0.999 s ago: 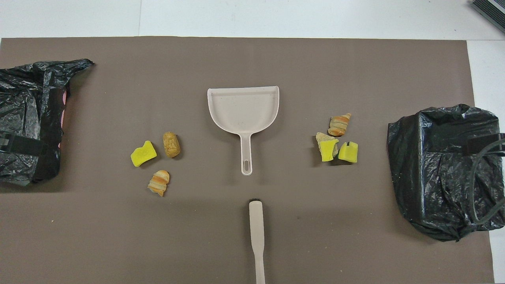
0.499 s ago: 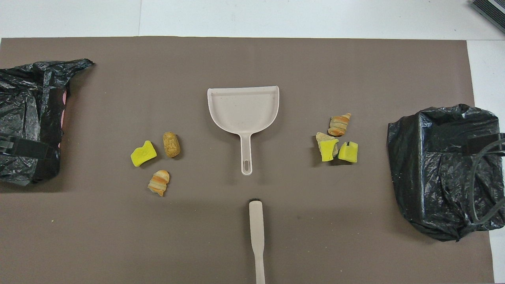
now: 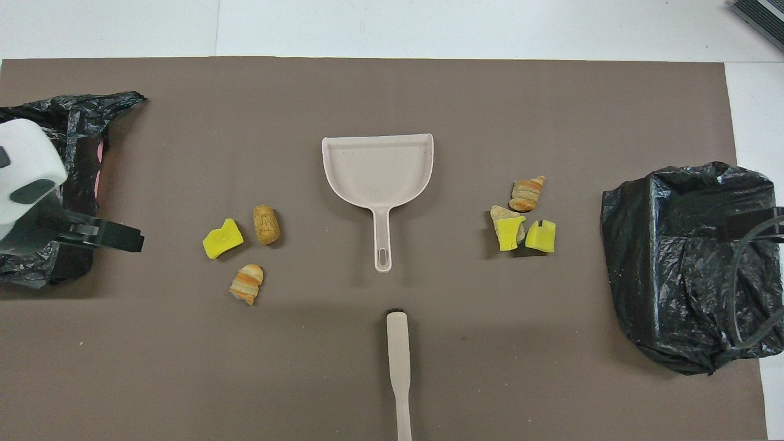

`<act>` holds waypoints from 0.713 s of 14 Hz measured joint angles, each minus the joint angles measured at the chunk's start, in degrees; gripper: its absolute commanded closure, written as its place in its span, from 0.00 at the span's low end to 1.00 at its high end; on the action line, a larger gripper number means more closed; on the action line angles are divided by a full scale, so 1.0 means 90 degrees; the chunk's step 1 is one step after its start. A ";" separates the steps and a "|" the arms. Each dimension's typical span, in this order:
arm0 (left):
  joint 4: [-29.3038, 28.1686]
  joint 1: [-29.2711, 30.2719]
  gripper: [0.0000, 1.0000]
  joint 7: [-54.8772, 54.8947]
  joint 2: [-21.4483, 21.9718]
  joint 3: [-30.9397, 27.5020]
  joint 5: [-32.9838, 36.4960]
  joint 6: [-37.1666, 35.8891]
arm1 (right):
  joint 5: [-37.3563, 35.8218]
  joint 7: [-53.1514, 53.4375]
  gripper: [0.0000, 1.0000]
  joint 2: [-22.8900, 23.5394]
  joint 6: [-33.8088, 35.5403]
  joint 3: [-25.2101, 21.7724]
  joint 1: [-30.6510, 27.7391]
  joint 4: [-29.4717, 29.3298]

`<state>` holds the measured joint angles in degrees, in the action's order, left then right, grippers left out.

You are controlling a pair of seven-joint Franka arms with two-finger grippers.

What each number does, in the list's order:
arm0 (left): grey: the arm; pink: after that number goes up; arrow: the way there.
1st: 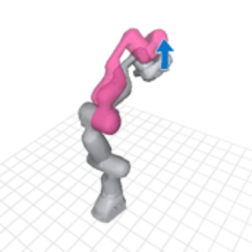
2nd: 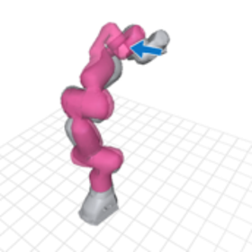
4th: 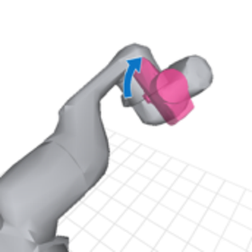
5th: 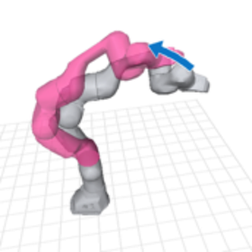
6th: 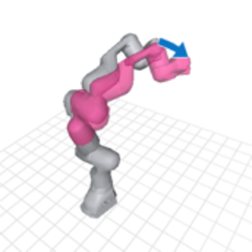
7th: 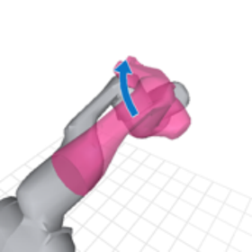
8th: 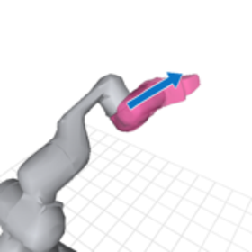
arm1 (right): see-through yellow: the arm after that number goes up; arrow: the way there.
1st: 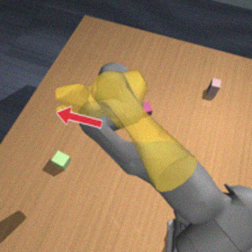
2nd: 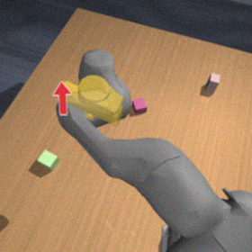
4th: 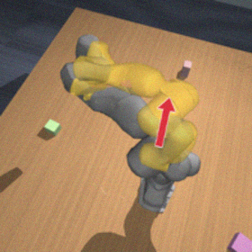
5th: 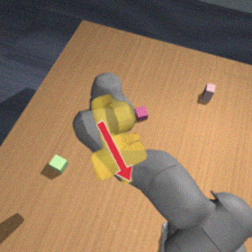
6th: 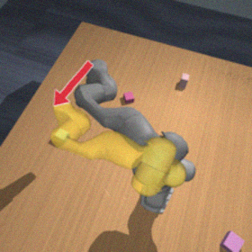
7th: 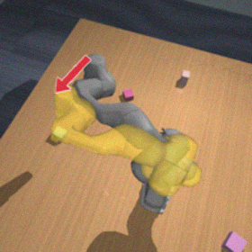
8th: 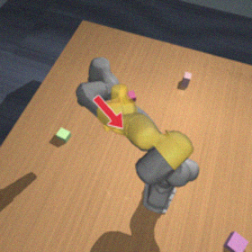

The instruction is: Sweep and dump trash in bin

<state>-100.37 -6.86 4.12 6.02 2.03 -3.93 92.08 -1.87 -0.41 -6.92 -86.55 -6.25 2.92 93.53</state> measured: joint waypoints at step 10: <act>-0.1483 -0.1653 0.00 -0.2619 0.0481 0.0100 -0.0003 0.1490 | 0.0000 0.0000 0.00 0.0000 0.0000 -0.0005 -0.0003 0.0006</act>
<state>-113.72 -21.73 -19.45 10.34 2.93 -3.95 105.49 -1.87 -0.41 -6.92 -86.55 -6.29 2.89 93.59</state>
